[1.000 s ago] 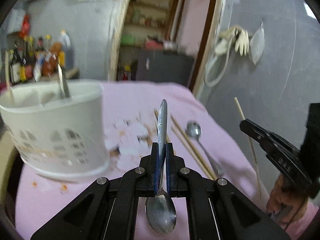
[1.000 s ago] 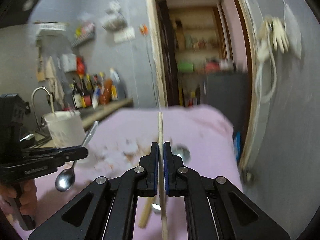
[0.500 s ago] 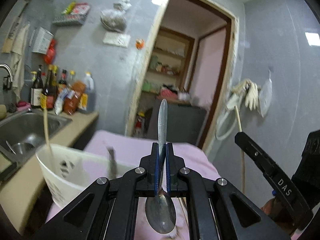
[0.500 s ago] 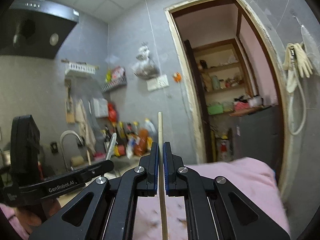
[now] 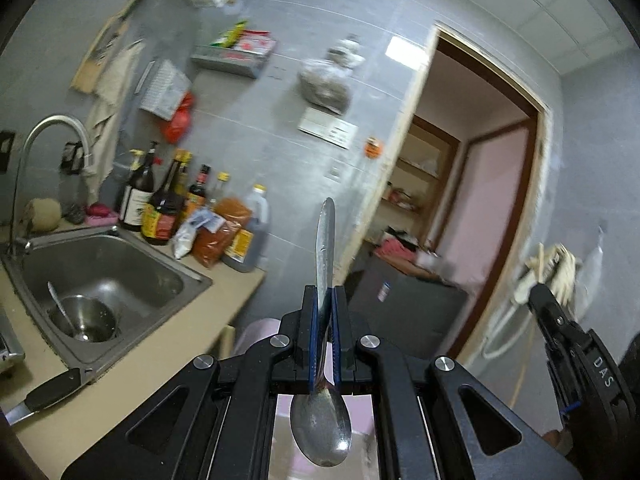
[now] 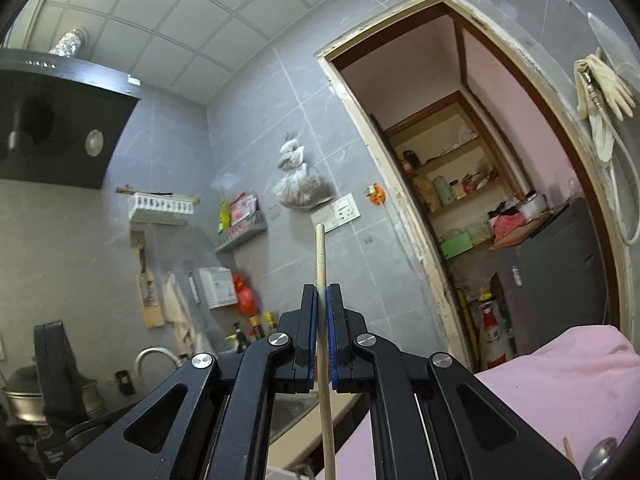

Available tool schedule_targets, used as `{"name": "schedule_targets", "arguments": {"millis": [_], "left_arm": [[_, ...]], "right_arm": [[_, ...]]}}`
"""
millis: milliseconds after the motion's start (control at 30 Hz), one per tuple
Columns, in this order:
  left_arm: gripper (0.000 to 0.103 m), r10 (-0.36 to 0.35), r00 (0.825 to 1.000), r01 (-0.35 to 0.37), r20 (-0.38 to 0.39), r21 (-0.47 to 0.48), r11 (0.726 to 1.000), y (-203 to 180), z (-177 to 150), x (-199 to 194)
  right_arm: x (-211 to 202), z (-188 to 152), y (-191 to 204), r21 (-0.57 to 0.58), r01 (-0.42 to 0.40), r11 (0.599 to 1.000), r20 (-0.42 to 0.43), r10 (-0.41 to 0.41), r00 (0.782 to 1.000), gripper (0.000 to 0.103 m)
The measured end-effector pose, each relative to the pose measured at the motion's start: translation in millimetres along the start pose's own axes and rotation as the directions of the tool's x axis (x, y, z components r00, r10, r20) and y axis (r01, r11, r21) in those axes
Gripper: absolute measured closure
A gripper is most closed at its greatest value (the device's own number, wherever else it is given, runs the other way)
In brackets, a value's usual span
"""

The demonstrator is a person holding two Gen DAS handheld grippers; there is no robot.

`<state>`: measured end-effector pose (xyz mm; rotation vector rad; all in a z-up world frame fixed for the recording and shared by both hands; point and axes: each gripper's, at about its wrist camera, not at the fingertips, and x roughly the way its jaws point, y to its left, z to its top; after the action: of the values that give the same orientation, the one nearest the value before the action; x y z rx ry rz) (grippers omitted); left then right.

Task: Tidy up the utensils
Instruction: 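Carry the spoon and chopstick to the white caddy and drop them in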

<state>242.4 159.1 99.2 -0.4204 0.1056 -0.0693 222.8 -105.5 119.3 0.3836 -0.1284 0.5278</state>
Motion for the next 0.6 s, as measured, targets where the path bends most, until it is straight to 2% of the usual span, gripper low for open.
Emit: {"name": "schedule_targets", "arguments": {"millis": [200, 333, 600], "left_arm": [[0.099, 0.034, 0.999, -0.032, 0.032, -0.069, 0.997, 22.9, -7.4, 6.3], [0.100, 0.049, 0.998, -0.044, 0.047, -0.105, 0.994, 32.6, -15.2, 5.6], [0.100, 0.059, 0.997, -0.056, 0.041, -0.064, 0.996, 28.4, -21.0, -0.4]], "right_arm": [[12.1, -14.6, 9.7, -0.045, 0.056, 0.997, 0.021, -0.055, 0.998, 0.100], [17.3, -23.3, 8.8, -0.066, 0.070, 0.995, 0.004, -0.070, 0.998, 0.100], [21.0, -35.4, 5.3, -0.074, 0.062, 0.995, -0.042, -0.066, 0.997, 0.100]]}}
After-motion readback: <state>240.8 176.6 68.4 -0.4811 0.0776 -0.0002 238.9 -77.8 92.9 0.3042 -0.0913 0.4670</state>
